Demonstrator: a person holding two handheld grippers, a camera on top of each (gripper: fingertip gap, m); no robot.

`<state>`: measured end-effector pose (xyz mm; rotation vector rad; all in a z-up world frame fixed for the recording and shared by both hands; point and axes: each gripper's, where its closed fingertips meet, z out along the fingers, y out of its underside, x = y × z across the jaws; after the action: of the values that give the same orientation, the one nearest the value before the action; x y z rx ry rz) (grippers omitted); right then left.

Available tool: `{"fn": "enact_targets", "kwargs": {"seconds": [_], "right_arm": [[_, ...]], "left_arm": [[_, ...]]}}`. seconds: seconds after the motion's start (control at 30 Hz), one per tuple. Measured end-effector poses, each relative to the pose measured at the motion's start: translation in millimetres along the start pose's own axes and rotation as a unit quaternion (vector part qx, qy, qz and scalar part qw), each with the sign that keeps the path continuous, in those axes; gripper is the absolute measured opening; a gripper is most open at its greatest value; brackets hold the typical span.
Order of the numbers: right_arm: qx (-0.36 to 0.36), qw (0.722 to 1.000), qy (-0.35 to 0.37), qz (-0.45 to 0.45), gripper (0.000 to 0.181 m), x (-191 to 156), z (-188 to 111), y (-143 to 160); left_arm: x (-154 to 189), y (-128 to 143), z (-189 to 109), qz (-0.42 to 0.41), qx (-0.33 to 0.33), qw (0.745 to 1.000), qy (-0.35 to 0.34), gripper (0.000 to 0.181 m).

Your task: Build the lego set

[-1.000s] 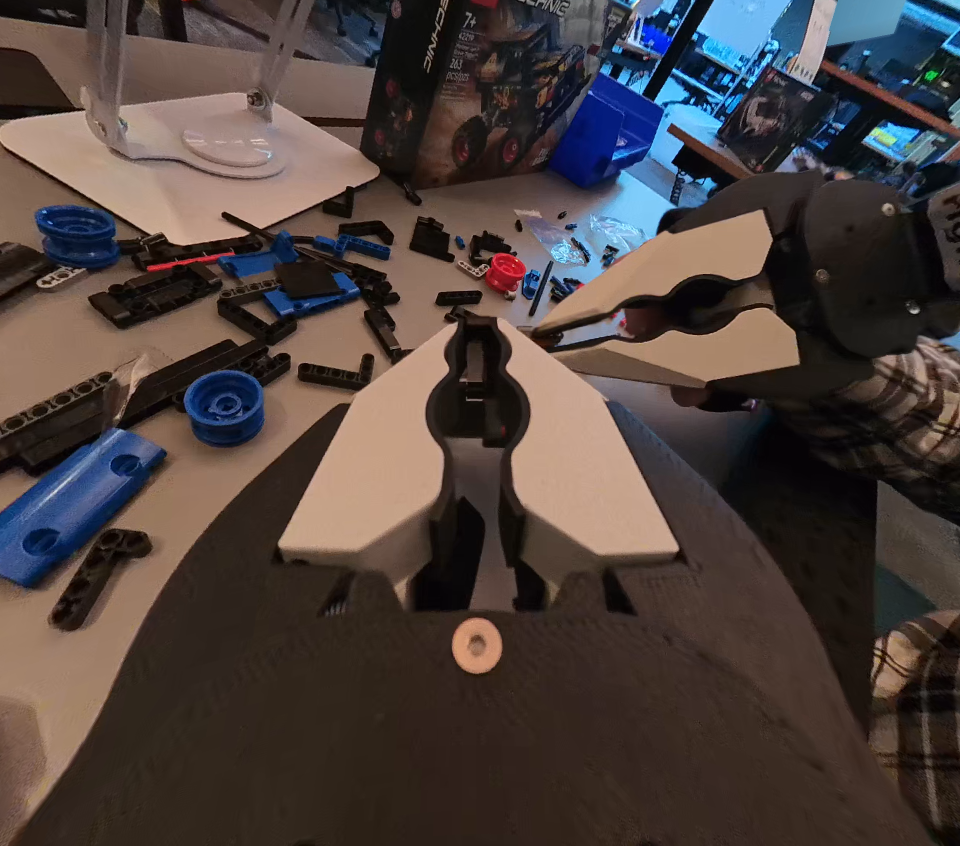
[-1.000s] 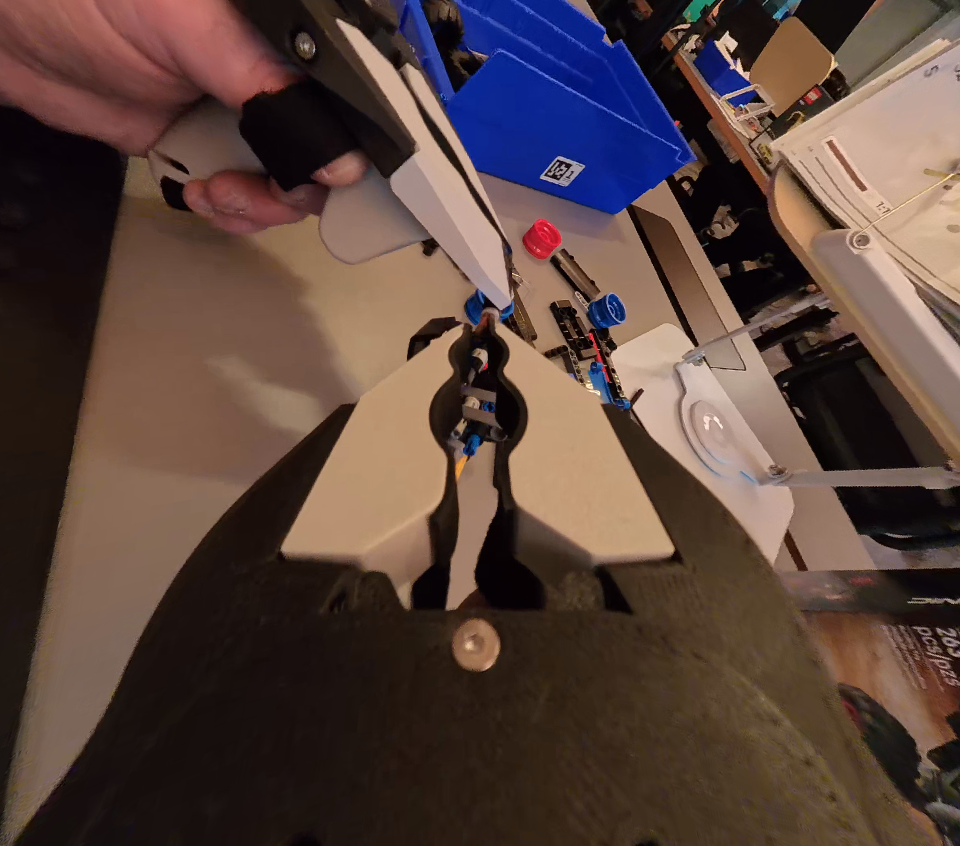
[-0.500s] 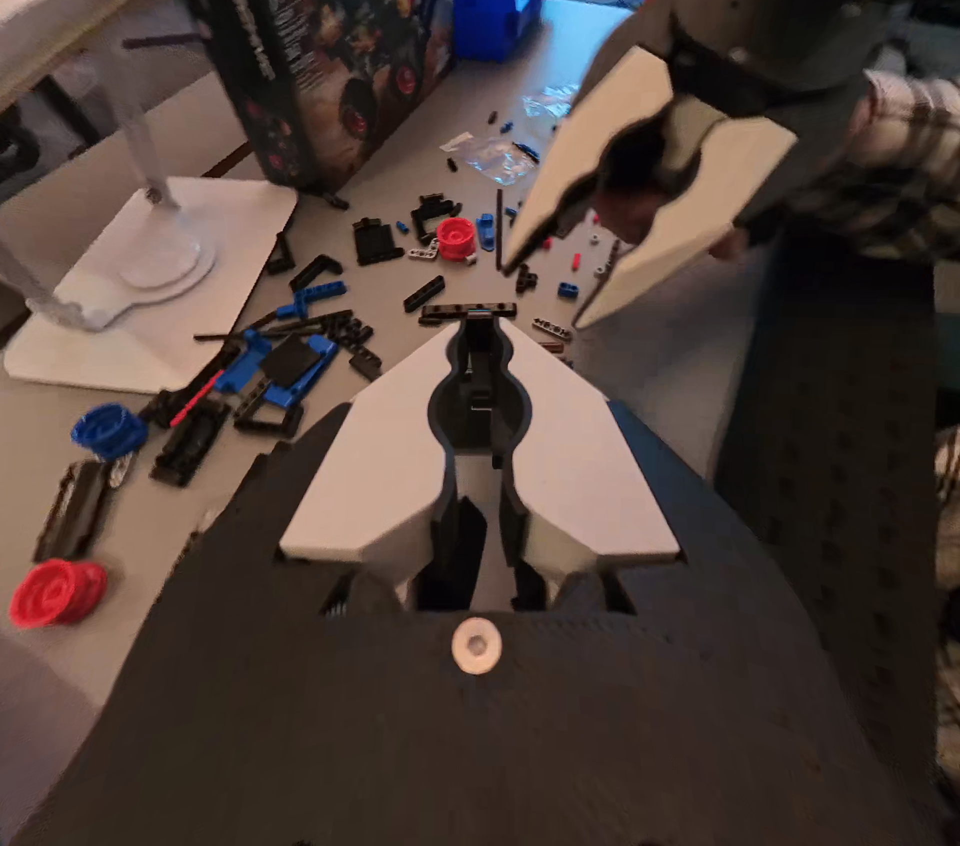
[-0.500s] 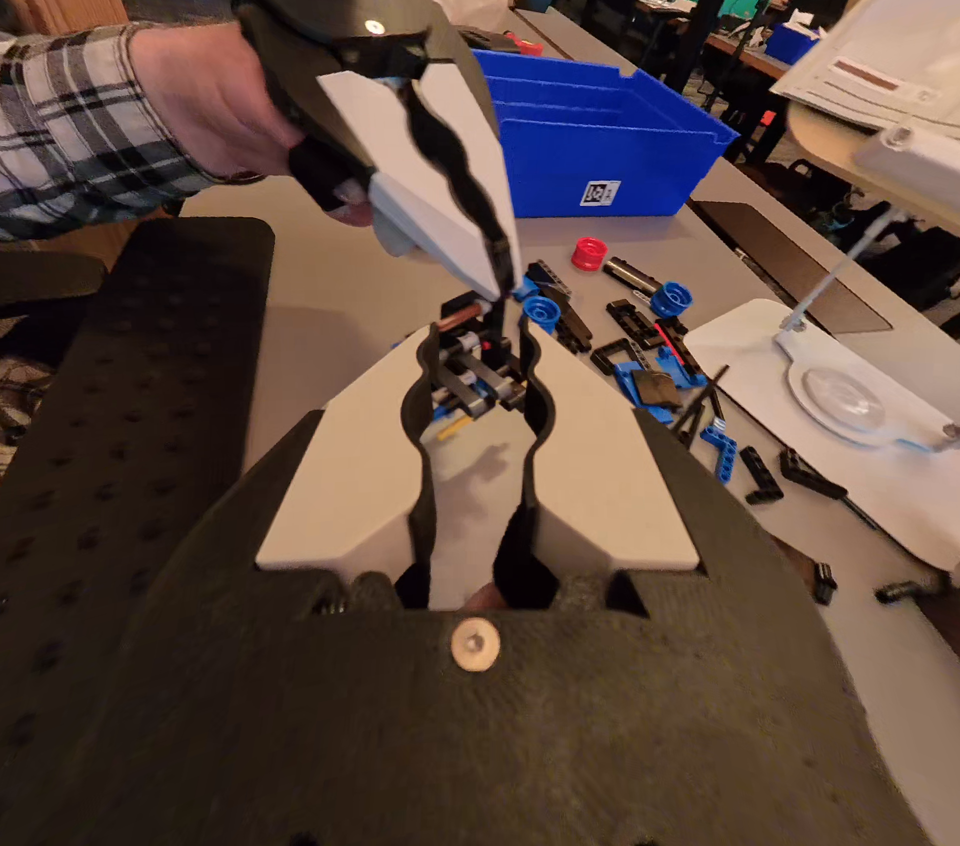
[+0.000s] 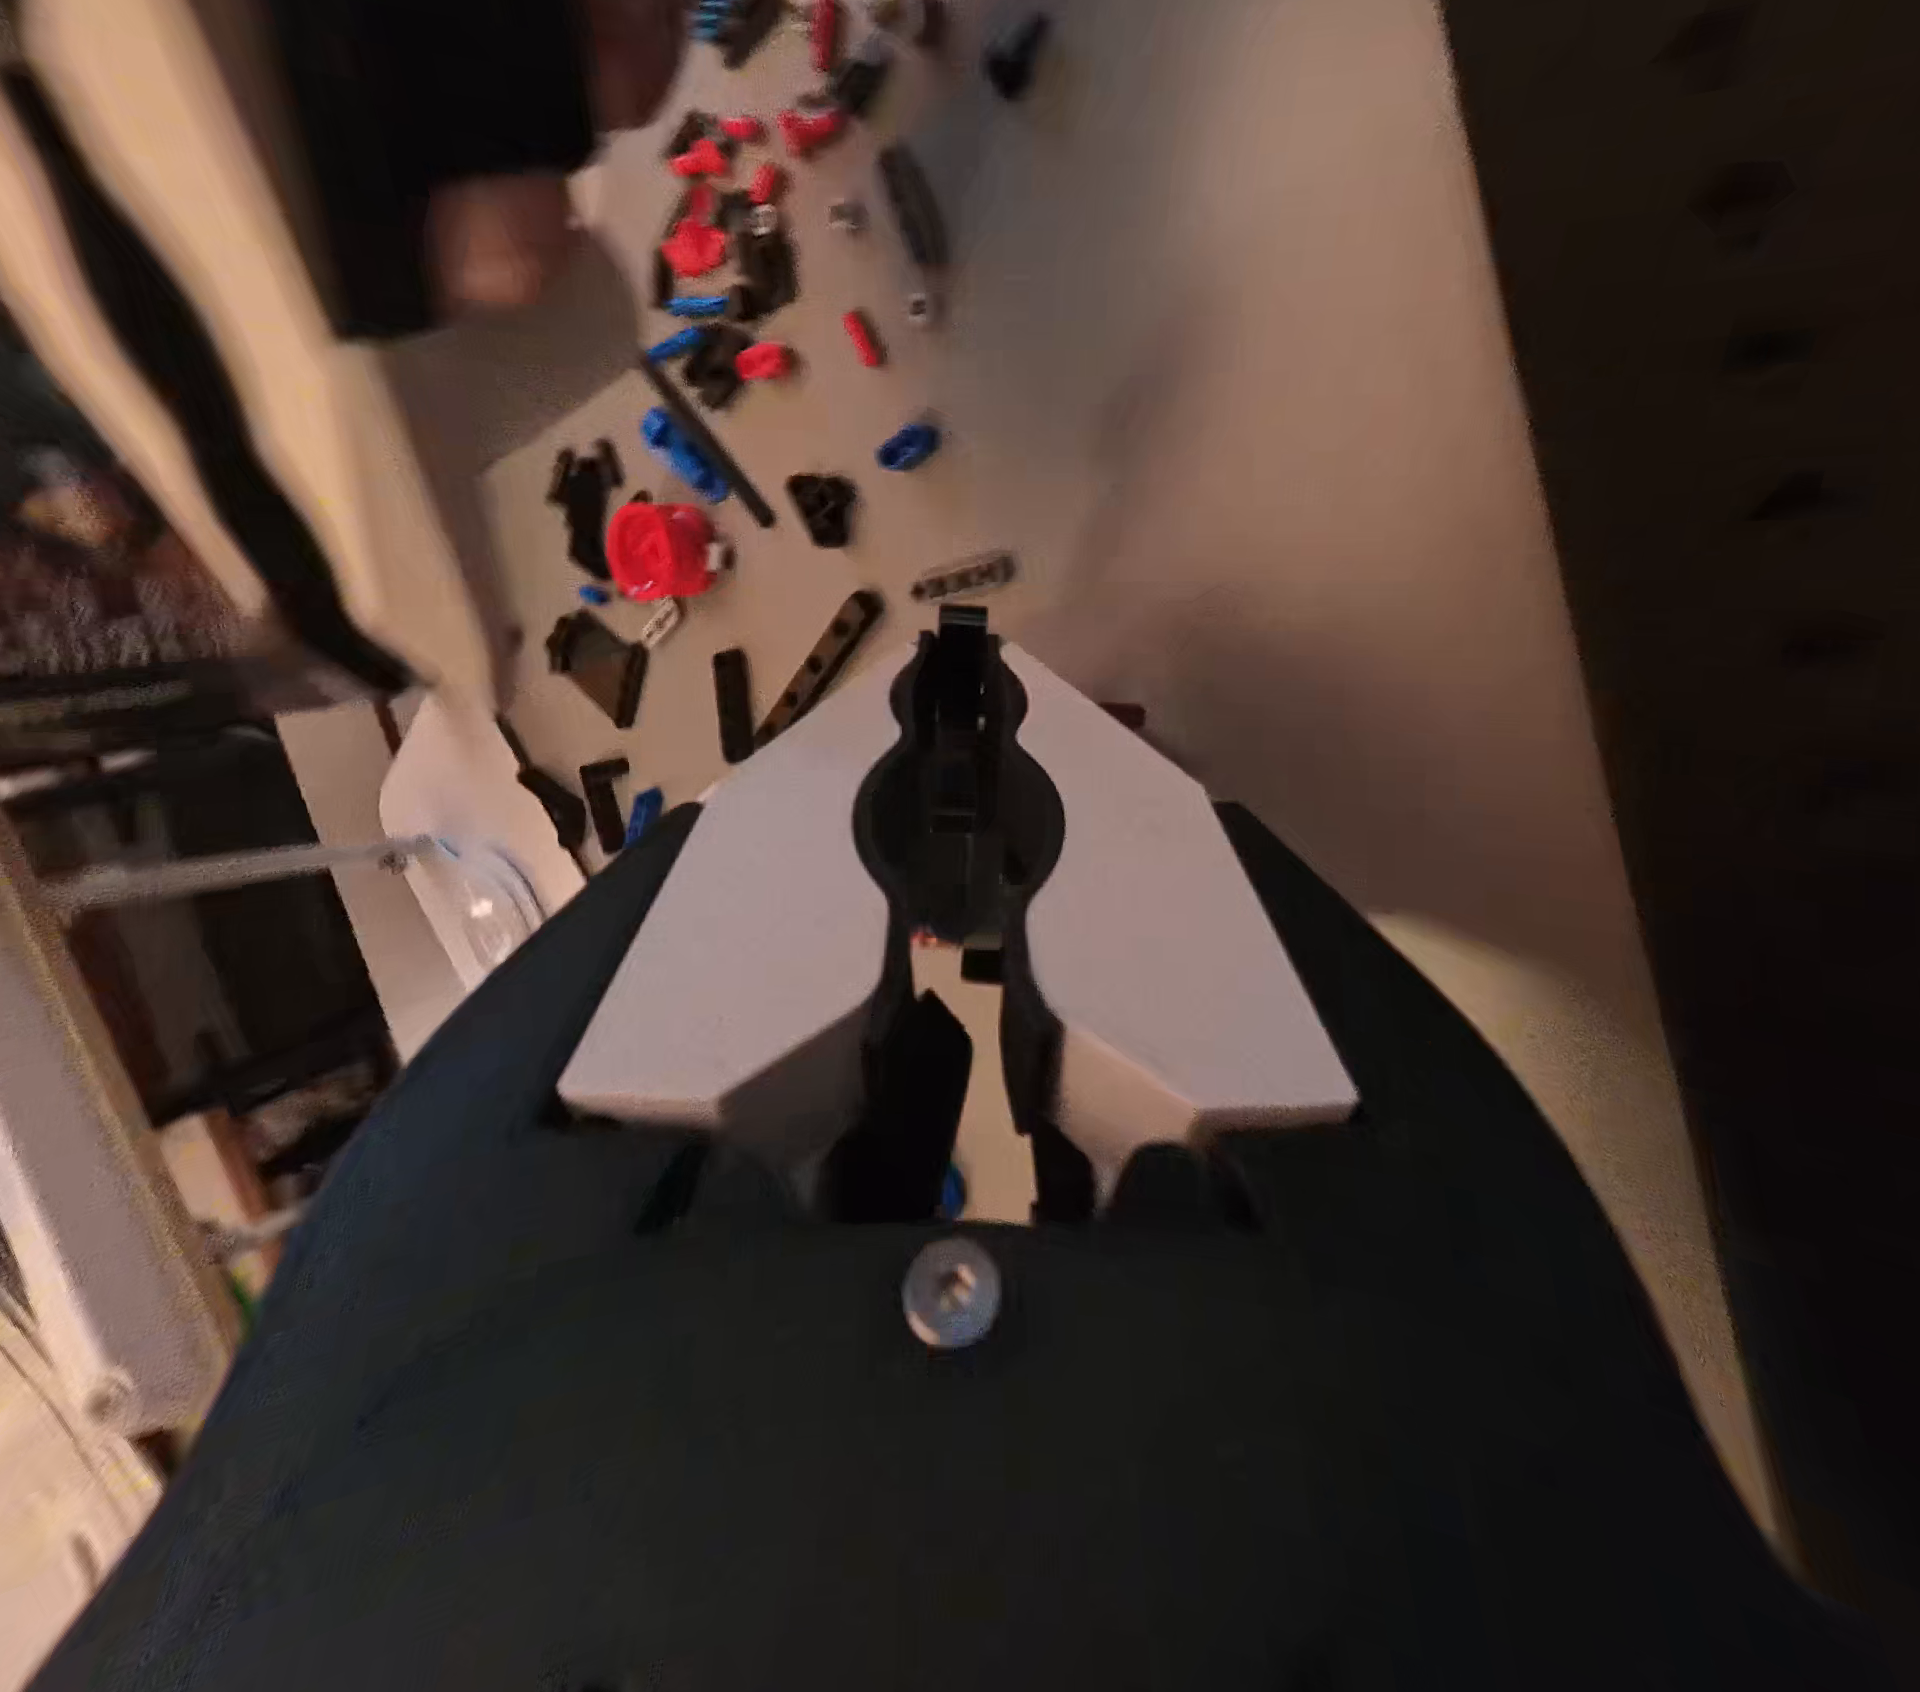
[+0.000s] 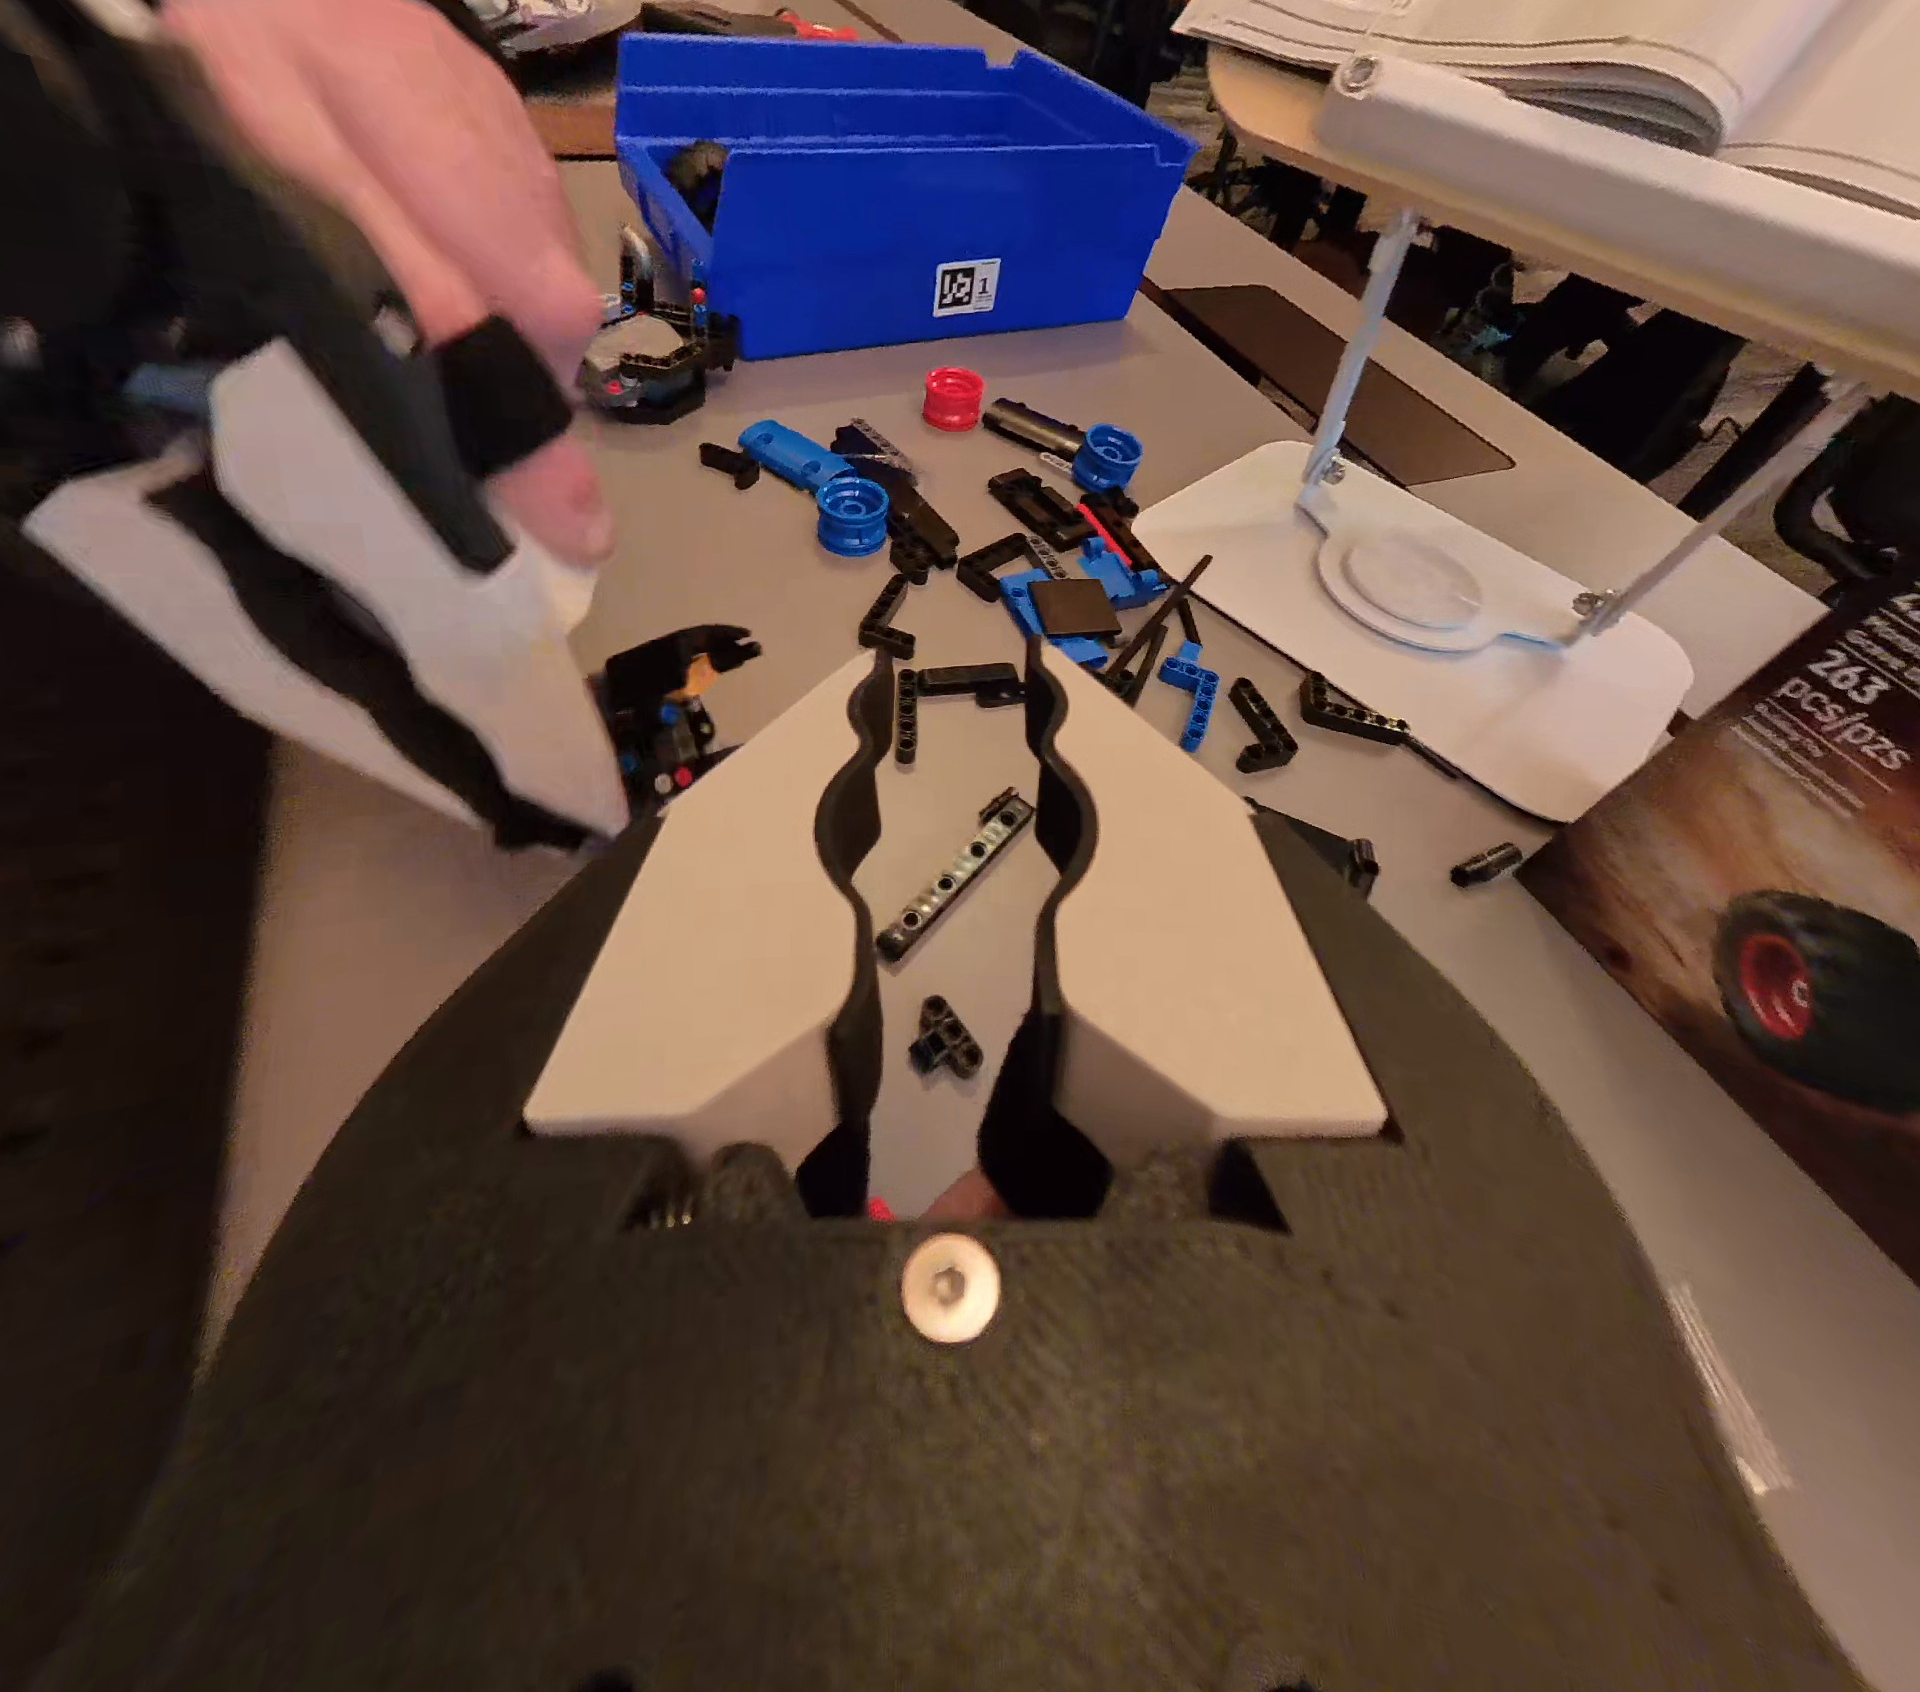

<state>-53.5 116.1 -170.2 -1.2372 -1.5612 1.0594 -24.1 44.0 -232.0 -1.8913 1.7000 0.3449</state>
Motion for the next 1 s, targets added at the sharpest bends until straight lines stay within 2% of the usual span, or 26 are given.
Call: {"fn": "enact_targets", "kwargs": {"seconds": [0.17,0.23,0.27,0.3,0.33,0.4,0.5,0.6,0.7,0.83,0.93,1.0], "right_arm": [[-0.001,1.0,0.012,0.004,0.021,10.0,-5.5,3.8],[0.0,1.0,0.015,0.004,0.021,12.2,-6.9,4.1],[0.001,1.0,0.015,0.004,0.021,12.5,-7.7,3.4],[0.002,1.0,0.017,0.003,0.02,12.9,-8.4,2.9],[0.002,1.0,0.018,0.002,0.021,13.6,-9.4,2.4],[0.003,1.0,0.02,0.003,0.021,14.6,-11.5,1.6],[0.002,1.0,0.024,0.002,0.021,16.8,-14.0,2.0],[-0.003,1.0,0.026,-0.001,0.021,18.0,-16.0,3.5],[-0.009,1.0,0.023,-0.007,0.021,16.1,-16.8,4.6],[-0.029,0.999,0.012,-0.017,0.022,10.2,-12.8,11.6],[-0.065,0.997,-0.022,-0.021,0.018,-2.2,-10.5,24.1],[-0.096,0.994,-0.053,-0.019,0.018,-14.8,-11.3,35.6]], "left_arm": [[31.1,-6.6,25.7,0.13,-0.078,0.988,0.034,0.005],[37.2,-13.1,31.7,0.155,-0.077,0.985,0.024,0.006],[41.4,-13.8,33.5,0.158,-0.077,0.984,0.024,0.008],[41.4,-12.8,34.8,0.156,-0.078,0.984,0.014,0.018],[41.0,-11.3,35.3,0.148,-0.077,0.986,0.004,0.028],[41.2,-8.5,32.0,0.122,-0.064,0.99,-0.008,0.034],[37.7,-0.2,21.2,0.076,-0.053,0.995,-0.028,0.058],[35.1,8.6,4.6,0.008,-0.019,0.999,-0.048,0.07],[34.9,29.6,-8.4,-0.058,-0.013,0.996,-0.062,0.069],[36.8,46.8,-15.3,-0.097,-0.018,0.992,-0.083,0.067],[37.9,45.0,-17.9,-0.13,0.004,0.987,-0.09,0.054],[37.5,33.9,-19.3,-0.151,0.034,0.983,-0.099,0.046]]}}
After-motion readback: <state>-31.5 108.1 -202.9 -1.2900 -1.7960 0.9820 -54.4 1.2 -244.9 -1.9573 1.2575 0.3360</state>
